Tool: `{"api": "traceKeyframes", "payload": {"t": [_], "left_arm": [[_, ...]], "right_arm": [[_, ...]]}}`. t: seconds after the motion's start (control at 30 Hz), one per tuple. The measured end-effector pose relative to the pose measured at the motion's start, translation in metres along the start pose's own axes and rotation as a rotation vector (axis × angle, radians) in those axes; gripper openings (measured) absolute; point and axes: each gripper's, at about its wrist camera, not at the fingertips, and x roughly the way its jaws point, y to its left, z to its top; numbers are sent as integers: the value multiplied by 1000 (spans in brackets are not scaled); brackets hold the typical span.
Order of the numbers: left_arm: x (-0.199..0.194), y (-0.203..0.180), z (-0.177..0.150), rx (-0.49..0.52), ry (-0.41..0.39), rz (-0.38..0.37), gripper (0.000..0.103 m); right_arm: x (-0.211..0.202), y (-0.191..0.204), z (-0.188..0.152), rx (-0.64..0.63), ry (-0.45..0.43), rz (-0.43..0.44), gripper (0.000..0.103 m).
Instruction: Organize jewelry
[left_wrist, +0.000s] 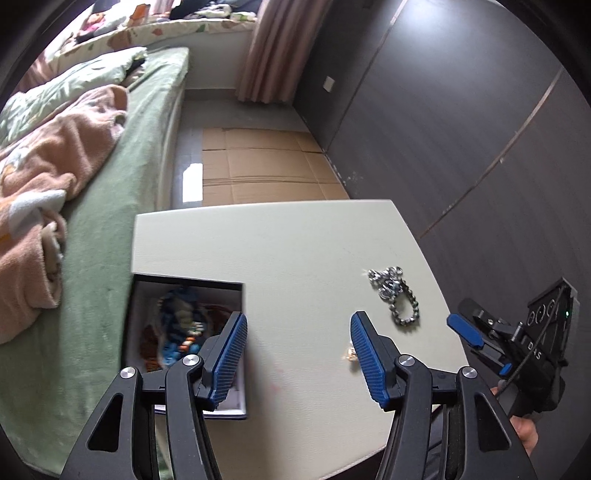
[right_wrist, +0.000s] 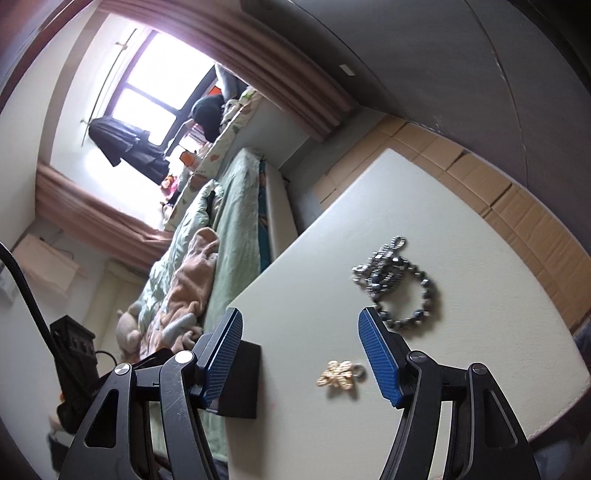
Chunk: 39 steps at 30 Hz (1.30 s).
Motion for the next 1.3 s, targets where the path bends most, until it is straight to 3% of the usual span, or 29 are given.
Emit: {"api": "traceKeyframes", "payload": {"t": [0.33,0.4,0.9,1.03,1.1,1.17,1.3], "left_arm": [[53,-55,-16,92,101,22,60],[62,-60,-20,96,115,27,60],[115,-91,-54,248,204,101,60],[123,-87,-58,265,185,136,59],[124,-88,-58,276,184,146,57],[123,-88,-59,285,170,159,43],[120,-79,-54,243,169,134,43]], "right_arm": [[3,-47,9,45,45,-38,68],[3,-53,9,51,50,-36,72],[0,-73,16,81,71,-17,72],[-2,-73,17,78,69,-23,72],[0,-72,16,71,80,-35,72],[3,-71,15,60,95,-57,72],[6,-68,13,29,102,-95,72]]}}
